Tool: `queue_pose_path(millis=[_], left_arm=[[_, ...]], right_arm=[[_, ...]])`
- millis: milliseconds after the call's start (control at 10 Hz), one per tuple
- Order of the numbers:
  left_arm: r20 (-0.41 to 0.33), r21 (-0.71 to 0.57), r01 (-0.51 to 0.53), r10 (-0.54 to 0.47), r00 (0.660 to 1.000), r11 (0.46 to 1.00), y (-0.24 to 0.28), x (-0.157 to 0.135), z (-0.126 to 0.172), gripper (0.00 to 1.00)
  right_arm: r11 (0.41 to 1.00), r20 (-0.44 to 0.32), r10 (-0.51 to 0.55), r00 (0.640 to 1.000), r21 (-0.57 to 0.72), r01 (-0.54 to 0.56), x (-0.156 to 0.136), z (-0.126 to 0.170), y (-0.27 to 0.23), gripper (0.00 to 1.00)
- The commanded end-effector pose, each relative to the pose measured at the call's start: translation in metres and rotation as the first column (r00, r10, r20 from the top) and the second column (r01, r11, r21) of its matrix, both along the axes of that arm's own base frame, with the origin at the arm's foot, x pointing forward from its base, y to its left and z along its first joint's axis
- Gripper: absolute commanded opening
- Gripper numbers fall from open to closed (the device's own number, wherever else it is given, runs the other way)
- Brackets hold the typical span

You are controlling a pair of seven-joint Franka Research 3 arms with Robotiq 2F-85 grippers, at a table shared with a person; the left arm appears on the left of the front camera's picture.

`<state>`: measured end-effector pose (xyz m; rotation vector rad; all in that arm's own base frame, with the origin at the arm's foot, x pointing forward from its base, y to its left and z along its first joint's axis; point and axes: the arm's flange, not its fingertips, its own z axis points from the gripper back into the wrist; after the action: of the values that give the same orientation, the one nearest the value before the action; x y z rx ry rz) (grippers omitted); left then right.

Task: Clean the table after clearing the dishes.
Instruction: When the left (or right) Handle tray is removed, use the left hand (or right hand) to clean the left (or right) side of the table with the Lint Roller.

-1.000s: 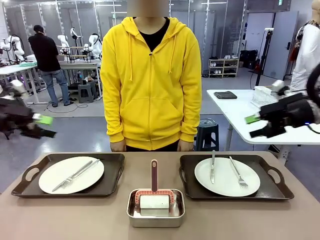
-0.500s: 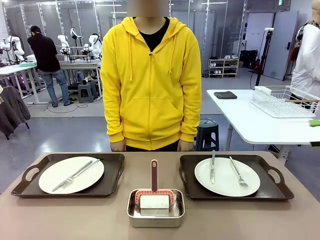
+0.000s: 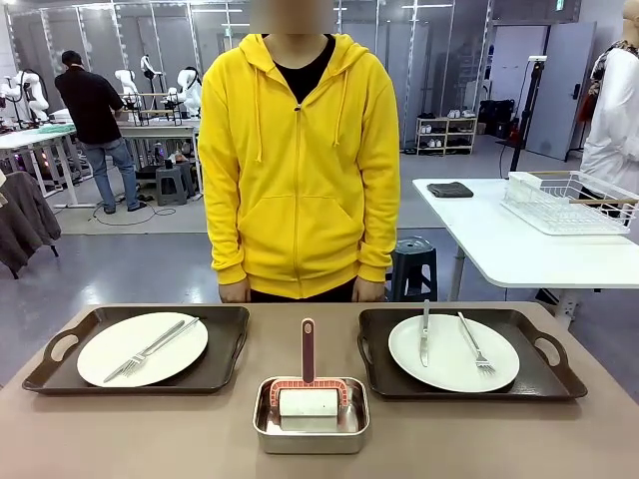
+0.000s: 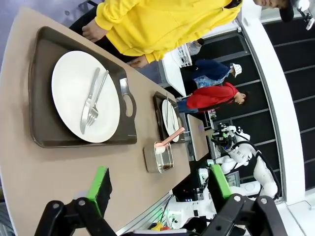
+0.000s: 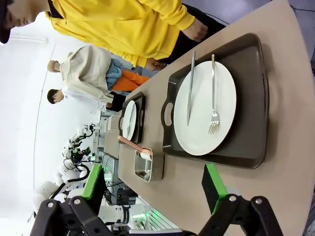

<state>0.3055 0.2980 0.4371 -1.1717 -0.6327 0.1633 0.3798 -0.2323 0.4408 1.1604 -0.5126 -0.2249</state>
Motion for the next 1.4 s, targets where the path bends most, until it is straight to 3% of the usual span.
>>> queue_pose_path(millis=[0,1300], left_arm=[[0.009,-0.002,0.001,-0.001,1.0,1.0,-0.0004,-0.0033,0.0012,1.0],[0.009,-0.002,0.001,-0.001,1.0,1.0,-0.0004,-0.0033,0.0012,1.0]], right_arm=[[1.0,0.005,-0.006,1.0,0.0,0.006,-0.0025,0.0018,-0.0022,1.0],[1.0,0.005,-0.006,1.0,0.0,0.006,-0.0025,0.0018,-0.0022,1.0]])
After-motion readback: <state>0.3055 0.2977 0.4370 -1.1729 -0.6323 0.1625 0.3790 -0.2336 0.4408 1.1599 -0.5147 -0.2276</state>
